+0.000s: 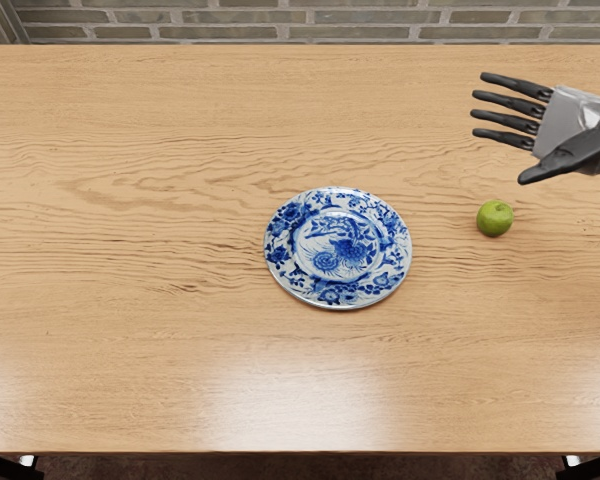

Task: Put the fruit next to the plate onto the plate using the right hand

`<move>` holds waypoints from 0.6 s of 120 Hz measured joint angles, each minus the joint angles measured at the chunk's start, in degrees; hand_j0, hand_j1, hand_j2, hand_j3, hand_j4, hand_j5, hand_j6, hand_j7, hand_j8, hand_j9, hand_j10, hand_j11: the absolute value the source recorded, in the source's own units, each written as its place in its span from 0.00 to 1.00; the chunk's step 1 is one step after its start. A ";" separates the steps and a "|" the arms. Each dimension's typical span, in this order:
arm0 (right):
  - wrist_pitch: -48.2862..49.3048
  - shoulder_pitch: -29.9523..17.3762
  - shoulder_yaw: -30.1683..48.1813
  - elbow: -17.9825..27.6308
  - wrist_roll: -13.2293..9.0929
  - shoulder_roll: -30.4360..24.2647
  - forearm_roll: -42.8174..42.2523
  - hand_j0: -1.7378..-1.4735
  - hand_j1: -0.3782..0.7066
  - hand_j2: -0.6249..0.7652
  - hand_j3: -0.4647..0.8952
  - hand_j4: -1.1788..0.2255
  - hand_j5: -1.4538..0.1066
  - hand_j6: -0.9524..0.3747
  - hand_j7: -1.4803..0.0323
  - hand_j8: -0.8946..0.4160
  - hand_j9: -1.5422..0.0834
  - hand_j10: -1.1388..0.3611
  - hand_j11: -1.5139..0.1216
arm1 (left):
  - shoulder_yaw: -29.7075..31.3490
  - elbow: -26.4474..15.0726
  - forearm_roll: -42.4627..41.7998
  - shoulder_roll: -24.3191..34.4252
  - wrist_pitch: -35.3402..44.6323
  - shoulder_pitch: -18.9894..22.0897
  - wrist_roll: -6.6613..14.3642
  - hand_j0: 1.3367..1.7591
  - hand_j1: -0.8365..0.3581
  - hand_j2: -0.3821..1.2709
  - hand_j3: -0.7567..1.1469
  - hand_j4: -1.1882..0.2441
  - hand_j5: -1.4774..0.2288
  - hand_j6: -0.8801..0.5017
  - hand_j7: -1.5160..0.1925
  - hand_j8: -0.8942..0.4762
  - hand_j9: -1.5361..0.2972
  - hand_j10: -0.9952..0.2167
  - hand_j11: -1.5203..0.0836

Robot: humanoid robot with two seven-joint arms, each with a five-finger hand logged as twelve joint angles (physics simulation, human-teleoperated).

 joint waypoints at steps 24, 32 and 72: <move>0.00 1.44 0.36 -0.69 0.07 -0.63 -2.83 0.30 0.06 0.45 0.34 0.82 0.90 0.69 0.95 0.66 0.92 0.74 0.90 | 0.00 0.00 0.00 0.00 0.00 0.00 0.00 0.76 0.75 0.26 0.40 0.66 0.68 0.46 0.70 0.48 0.67 0.62 0.75; 0.00 2.42 0.43 0.95 0.15 -2.52 -5.98 0.30 0.06 0.45 0.34 0.82 0.90 0.69 0.95 0.66 0.92 0.74 0.90 | 0.01 0.00 0.00 0.00 0.00 0.00 0.00 0.76 0.75 0.26 0.40 0.66 0.68 0.46 0.70 0.48 0.67 0.62 0.75; -13.07 3.33 -0.25 19.53 -6.34 -11.81 -25.17 0.30 0.06 0.45 0.34 0.81 0.90 0.69 0.95 0.66 0.92 0.74 0.90 | 0.01 0.00 0.00 0.00 0.00 0.00 0.00 0.76 0.75 0.26 0.40 0.66 0.68 0.46 0.70 0.48 0.67 0.62 0.75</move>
